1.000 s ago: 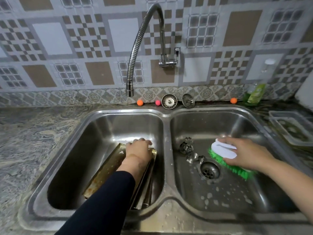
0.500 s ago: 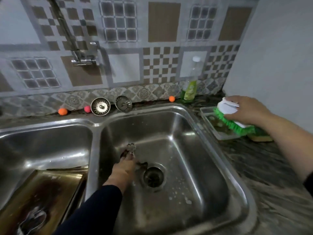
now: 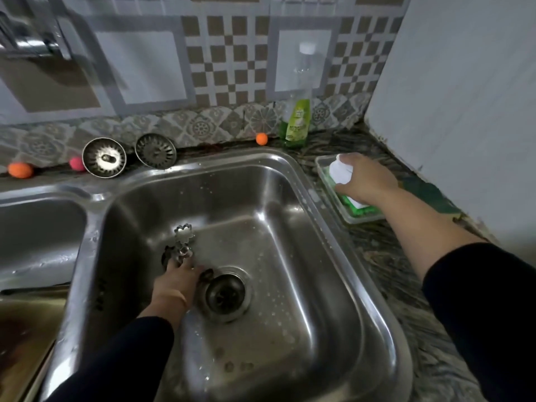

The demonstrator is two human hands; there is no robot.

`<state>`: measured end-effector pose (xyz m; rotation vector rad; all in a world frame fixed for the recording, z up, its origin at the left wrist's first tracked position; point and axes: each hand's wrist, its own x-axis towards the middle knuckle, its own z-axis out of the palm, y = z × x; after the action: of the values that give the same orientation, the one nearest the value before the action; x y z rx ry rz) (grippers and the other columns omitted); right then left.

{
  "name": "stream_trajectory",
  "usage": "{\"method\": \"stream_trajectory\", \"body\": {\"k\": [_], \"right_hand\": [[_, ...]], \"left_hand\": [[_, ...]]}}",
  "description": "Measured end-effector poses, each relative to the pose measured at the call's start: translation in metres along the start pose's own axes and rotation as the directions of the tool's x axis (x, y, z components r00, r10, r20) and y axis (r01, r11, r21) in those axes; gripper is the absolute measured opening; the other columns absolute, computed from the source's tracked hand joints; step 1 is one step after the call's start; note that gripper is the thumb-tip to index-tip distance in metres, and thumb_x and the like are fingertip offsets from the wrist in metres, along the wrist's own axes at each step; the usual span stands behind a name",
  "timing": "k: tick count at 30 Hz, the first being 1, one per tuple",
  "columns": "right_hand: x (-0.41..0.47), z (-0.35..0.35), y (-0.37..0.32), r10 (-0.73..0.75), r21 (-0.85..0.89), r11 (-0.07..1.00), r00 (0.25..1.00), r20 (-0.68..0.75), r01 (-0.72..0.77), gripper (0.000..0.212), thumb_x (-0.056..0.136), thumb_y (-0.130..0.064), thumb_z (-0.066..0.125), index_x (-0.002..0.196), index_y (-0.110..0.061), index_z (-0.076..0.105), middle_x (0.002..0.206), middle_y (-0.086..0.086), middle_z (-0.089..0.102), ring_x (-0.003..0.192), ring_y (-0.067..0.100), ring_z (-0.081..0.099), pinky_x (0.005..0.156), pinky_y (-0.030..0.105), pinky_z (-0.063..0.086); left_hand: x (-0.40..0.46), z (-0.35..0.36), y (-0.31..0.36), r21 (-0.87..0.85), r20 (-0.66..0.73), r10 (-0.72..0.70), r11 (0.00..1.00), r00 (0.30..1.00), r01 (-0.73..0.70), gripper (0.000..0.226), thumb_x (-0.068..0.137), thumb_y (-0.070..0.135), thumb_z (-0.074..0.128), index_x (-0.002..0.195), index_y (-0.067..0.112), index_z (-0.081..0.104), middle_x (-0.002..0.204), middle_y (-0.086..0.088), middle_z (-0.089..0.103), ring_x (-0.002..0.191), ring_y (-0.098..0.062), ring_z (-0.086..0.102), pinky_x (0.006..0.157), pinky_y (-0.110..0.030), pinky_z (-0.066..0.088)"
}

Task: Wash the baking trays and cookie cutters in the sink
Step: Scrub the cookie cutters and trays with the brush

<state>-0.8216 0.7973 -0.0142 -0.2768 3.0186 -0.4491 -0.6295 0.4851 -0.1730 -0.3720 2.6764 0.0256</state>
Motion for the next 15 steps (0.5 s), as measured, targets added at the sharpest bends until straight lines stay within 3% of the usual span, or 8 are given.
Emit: {"method": "stream_trajectory", "body": {"k": [6, 8, 10, 12, 14, 15], "right_hand": [[-0.012, -0.014, -0.004, 0.015, -0.041, 0.999, 0.999, -0.031, -0.016, 0.070, 0.086, -0.035, 0.063, 0.147, -0.037, 0.029, 0.148, 0.002, 0.040, 0.130, 0.029, 0.043, 0.092, 0.038, 0.043], [-0.019, -0.028, -0.015, -0.001, -0.041, 0.999, 0.997, -0.083, -0.002, 0.070, 0.086, -0.034, 0.063, 0.147, -0.036, 0.029, 0.146, 0.004, 0.042, 0.128, 0.030, 0.044, 0.091, 0.040, 0.044], [-0.030, -0.039, -0.031, -0.058, -0.020, 0.998, 0.988, -0.142, 0.056, 0.071, 0.085, -0.034, 0.064, 0.147, -0.034, 0.030, 0.145, 0.005, 0.044, 0.128, 0.030, 0.045, 0.093, 0.041, 0.044], [-0.046, -0.045, -0.054, -0.121, 0.059, 0.989, 0.976, -0.179, 0.134, 0.072, 0.083, -0.034, 0.067, 0.146, -0.033, 0.033, 0.144, 0.004, 0.045, 0.128, 0.028, 0.045, 0.097, 0.041, 0.044], [-0.070, -0.039, -0.080, -0.179, 0.147, 0.968, 0.969, -0.170, 0.204, 0.071, 0.080, -0.035, 0.068, 0.144, -0.035, 0.036, 0.144, 0.000, 0.047, 0.128, 0.026, 0.047, 0.100, 0.040, 0.043], [-0.085, -0.028, -0.092, -0.215, 0.177, 0.955, 0.967, -0.139, 0.238, 0.071, 0.079, -0.036, 0.069, 0.143, -0.036, 0.038, 0.142, -0.001, 0.049, 0.127, 0.024, 0.049, 0.100, 0.039, 0.043]], "left_hand": [[-0.016, 0.002, 0.000, -0.003, -0.081, -0.055, 0.998, 0.995, 0.055, 0.049, 0.098, 0.033, 0.041, 0.145, 0.034, 0.027, 0.156, 0.006, 0.018, 0.139, -0.026, 0.023, 0.104, -0.046, 0.033], [-0.016, -0.006, 0.002, -0.214, -0.098, -0.092, 0.974, 0.991, 0.069, 0.051, 0.097, 0.032, 0.043, 0.145, 0.028, 0.028, 0.152, -0.002, 0.027, 0.133, -0.029, 0.035, 0.104, -0.043, 0.036], [-0.014, -0.014, 0.006, -0.522, -0.134, -0.107, 0.852, 0.985, 0.022, 0.047, 0.096, 0.027, 0.049, 0.142, 0.020, 0.037, 0.142, -0.010, 0.039, 0.122, -0.030, 0.047, 0.101, -0.039, 0.041], [-0.021, -0.026, 0.014, -0.753, -0.175, -0.114, 0.656, 0.978, -0.058, 0.037, 0.095, 0.024, 0.054, 0.131, 0.018, 0.048, 0.127, -0.010, 0.055, 0.112, -0.028, 0.057, 0.098, -0.043, 0.047], [-0.030, -0.038, 0.022, -0.897, -0.186, -0.152, 0.430, 0.971, -0.105, 0.023, 0.095, 0.021, 0.055, 0.118, 0.017, 0.053, 0.109, -0.005, 0.063, 0.098, -0.025, 0.063, 0.081, -0.041, 0.057], [-0.037, -0.045, 0.026, -0.944, -0.165, -0.168, 0.311, 0.972, -0.107, 0.017, 0.096, 0.017, 0.055, 0.113, 0.016, 0.054, 0.101, -0.002, 0.063, 0.090, -0.022, 0.064, 0.069, -0.032, 0.059]]}}
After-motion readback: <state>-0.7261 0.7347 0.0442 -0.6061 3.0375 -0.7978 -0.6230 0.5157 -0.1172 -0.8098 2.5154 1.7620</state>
